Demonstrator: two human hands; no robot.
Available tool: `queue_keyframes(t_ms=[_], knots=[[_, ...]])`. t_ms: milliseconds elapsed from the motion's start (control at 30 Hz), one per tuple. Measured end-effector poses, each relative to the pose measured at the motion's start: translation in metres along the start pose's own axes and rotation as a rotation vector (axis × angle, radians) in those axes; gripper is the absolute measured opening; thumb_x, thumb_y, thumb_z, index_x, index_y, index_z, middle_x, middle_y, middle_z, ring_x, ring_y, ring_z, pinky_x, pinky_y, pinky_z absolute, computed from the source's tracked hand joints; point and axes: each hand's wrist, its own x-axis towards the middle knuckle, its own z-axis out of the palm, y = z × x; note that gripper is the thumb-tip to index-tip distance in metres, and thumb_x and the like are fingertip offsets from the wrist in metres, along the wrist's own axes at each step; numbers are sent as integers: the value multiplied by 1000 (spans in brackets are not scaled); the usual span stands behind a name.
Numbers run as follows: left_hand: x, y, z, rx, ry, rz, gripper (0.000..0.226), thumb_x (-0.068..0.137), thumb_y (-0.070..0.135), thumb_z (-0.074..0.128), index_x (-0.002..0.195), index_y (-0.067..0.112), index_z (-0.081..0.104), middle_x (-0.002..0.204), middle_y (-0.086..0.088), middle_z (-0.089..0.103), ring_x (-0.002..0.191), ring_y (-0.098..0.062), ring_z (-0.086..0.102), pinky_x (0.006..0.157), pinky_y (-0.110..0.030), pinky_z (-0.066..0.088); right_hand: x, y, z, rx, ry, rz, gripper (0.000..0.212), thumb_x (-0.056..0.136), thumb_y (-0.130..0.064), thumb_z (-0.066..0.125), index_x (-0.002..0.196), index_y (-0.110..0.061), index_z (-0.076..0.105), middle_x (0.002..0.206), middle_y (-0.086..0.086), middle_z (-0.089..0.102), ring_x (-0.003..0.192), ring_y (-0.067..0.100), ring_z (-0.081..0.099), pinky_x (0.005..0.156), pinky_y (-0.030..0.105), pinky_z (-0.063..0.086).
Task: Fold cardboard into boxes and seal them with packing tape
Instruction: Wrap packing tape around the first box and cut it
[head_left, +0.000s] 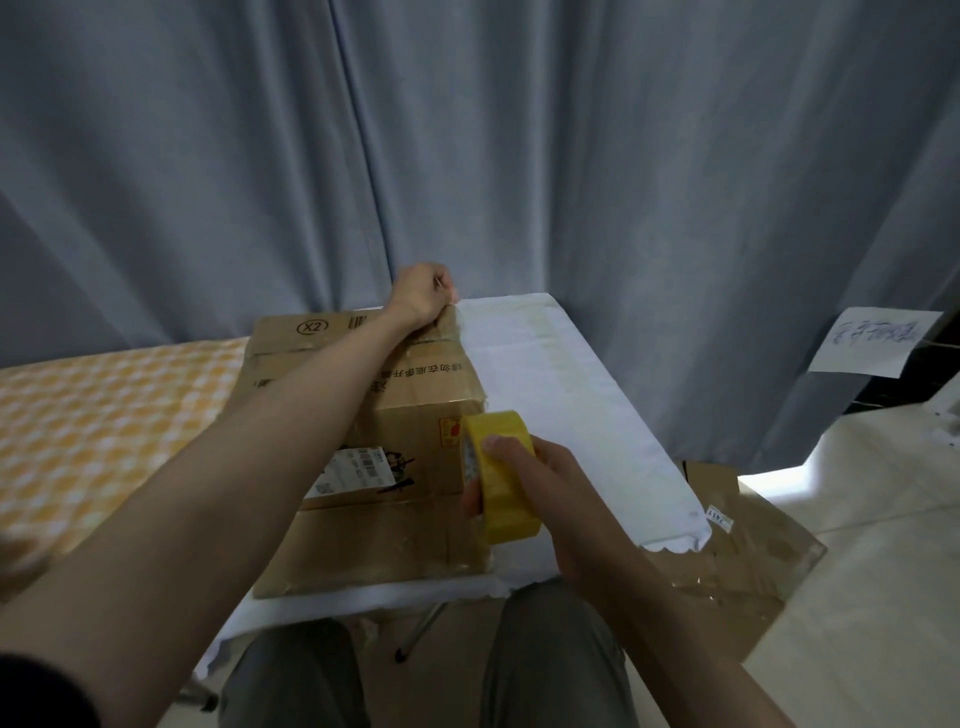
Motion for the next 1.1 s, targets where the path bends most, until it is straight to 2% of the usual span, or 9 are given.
queue_keyframes(t_ms=[367,433,500,567,767,933,1000,1067,1100], knots=[[3,-4,2,-28,1,-41,15,94,1,58,91,10,70,101,-9,69,97,-21,61,82,-21,41,8,3,0,-7,-22,32,31,98,-38,52,111,-13,64,85,9,77,82,20,73,84,42,57],[2,-2,0,-27,-10,-52,17,93,6,62,108,11,67,109,-12,66,106,-27,61,86,-23,42,9,2,-1,-5,-21,41,31,98,-36,52,112,-11,64,84,10,77,80,20,73,79,39,57],[-2,-2,-6,-31,-40,-50,53,92,14,68,140,17,48,130,-15,51,118,-29,53,100,-29,40,10,0,1,-4,-18,51,31,98,-34,52,113,-9,64,84,11,77,79,20,72,76,39,57],[-8,-3,-10,-30,-34,-36,67,92,17,68,149,23,34,144,-15,35,127,-31,45,111,-35,35,10,1,2,-7,-19,58,30,98,-34,52,113,-9,63,84,10,77,77,18,72,73,36,57],[-54,20,-33,133,98,337,16,96,12,57,105,12,71,114,-5,62,108,-21,57,97,-28,43,10,6,2,-17,-19,36,27,99,-34,50,109,-14,63,81,7,76,74,13,72,64,24,54],[-122,34,-38,176,-147,445,41,104,40,40,84,15,65,80,2,66,72,-12,60,68,-34,45,25,2,10,4,31,14,26,97,-36,51,103,-15,66,78,4,76,71,11,70,62,25,54],[-135,27,-34,209,-280,402,43,106,42,33,107,12,64,111,-6,67,102,-18,61,89,-39,45,32,-1,15,29,26,6,27,98,-34,51,103,-12,66,76,5,75,68,11,70,57,21,54],[-140,17,-30,279,-347,325,55,106,45,27,149,14,40,158,-3,35,145,-16,31,120,-40,22,36,2,19,29,25,-9,26,100,-34,50,101,-12,65,74,4,74,66,10,69,56,18,52],[-141,12,-26,295,-353,310,59,106,47,24,157,17,24,165,2,17,151,-10,14,124,-38,10,36,4,20,24,34,-24,25,101,-33,50,99,-13,65,73,3,74,65,8,68,55,16,51]])
